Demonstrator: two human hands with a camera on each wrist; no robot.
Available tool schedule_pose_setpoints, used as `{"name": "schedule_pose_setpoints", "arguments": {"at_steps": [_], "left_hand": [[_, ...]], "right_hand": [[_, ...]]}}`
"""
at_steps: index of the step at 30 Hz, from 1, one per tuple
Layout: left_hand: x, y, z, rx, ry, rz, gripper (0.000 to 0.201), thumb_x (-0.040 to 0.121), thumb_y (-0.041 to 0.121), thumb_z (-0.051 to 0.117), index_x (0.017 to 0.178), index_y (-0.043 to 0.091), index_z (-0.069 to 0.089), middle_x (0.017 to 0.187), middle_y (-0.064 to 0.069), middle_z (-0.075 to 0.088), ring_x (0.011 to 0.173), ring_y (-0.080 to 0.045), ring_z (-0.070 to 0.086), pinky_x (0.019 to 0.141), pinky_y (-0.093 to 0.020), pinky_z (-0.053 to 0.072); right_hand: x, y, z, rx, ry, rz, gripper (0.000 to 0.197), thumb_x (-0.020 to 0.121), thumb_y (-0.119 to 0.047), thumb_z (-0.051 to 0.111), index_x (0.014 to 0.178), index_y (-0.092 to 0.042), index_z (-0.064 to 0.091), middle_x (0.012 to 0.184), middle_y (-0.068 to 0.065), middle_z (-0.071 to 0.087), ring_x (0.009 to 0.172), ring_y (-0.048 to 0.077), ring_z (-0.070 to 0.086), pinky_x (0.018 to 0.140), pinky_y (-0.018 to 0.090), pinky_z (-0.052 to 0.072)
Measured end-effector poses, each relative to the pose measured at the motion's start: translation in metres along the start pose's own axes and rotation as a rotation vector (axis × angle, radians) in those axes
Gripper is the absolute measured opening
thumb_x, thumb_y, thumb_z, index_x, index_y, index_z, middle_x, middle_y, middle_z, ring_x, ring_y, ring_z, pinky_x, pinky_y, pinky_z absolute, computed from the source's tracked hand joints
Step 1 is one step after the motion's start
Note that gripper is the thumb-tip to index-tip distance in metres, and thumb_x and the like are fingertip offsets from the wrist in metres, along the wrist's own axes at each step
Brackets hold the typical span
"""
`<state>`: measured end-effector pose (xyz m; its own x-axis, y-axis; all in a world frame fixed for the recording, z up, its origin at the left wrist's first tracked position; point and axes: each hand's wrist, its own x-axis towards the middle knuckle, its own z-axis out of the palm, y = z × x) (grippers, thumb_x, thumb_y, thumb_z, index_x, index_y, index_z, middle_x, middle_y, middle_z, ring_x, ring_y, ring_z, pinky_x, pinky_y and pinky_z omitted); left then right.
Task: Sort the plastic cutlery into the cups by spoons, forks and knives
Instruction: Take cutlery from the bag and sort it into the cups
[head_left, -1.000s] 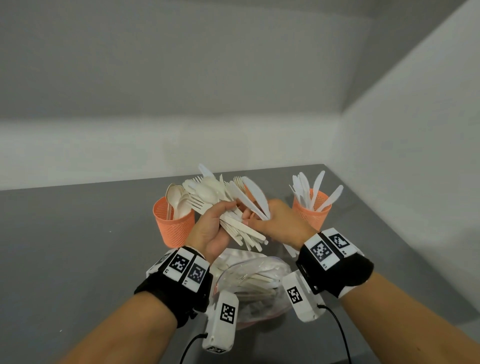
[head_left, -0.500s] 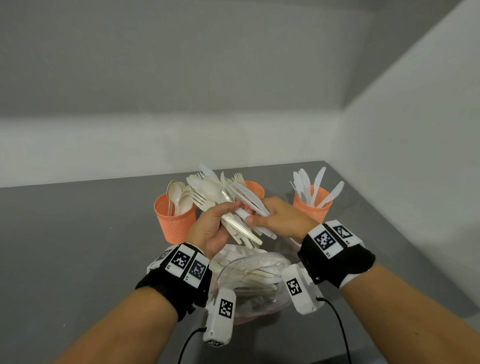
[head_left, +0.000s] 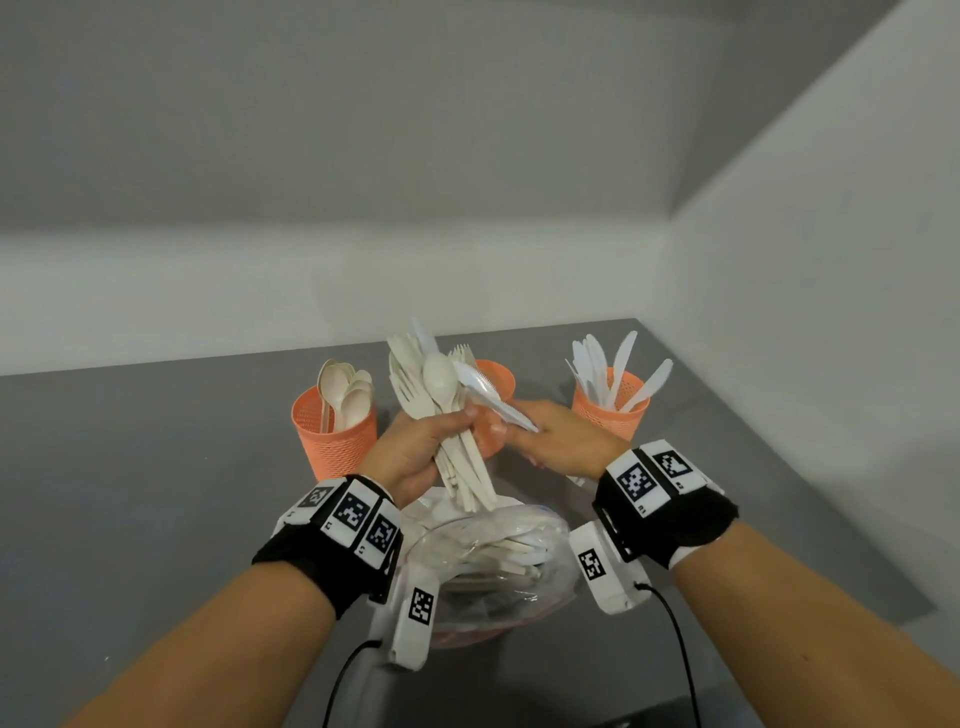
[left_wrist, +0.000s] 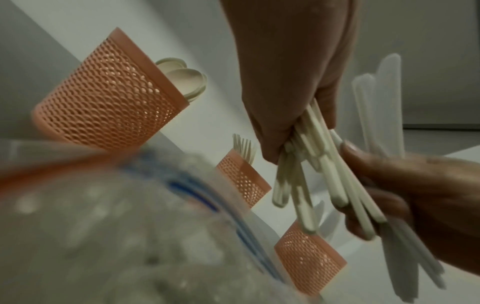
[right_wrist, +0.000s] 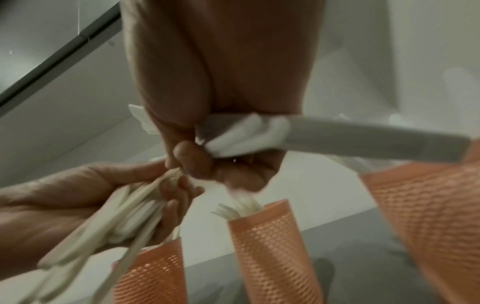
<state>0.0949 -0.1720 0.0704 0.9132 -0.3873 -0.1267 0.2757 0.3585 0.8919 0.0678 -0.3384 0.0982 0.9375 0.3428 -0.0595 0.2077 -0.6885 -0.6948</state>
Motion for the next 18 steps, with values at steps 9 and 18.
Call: {"name": "schedule_pose_setpoints", "arguments": {"at_steps": [9, 18], "left_hand": [[0.011, 0.010, -0.001, -0.105, 0.081, -0.122, 0.012, 0.087, 0.005, 0.051, 0.078, 0.005, 0.059, 0.055, -0.002, 0.055, 0.051, -0.011, 0.054, 0.057, -0.021, 0.051], [0.016, 0.011, 0.010, -0.072, -0.067, -0.063, 0.011, 0.077, 0.008, 0.064, 0.086, 0.002, 0.064, 0.066, -0.004, 0.061, 0.058, -0.009, 0.061, 0.059, -0.020, 0.053]], "right_hand": [[0.000, 0.020, -0.073, 0.262, 0.688, -0.010, 0.023, 0.098, -0.032, 0.041, 0.075, -0.030, 0.041, 0.063, -0.006, 0.043, 0.054, 0.010, 0.042, 0.058, 0.024, 0.039], [0.034, 0.068, -0.079, 0.424, 0.949, 0.050, 0.018, 0.096, -0.025, 0.046, 0.098, -0.009, 0.052, 0.077, 0.005, 0.052, 0.068, 0.009, 0.051, 0.063, 0.011, 0.045]]}}
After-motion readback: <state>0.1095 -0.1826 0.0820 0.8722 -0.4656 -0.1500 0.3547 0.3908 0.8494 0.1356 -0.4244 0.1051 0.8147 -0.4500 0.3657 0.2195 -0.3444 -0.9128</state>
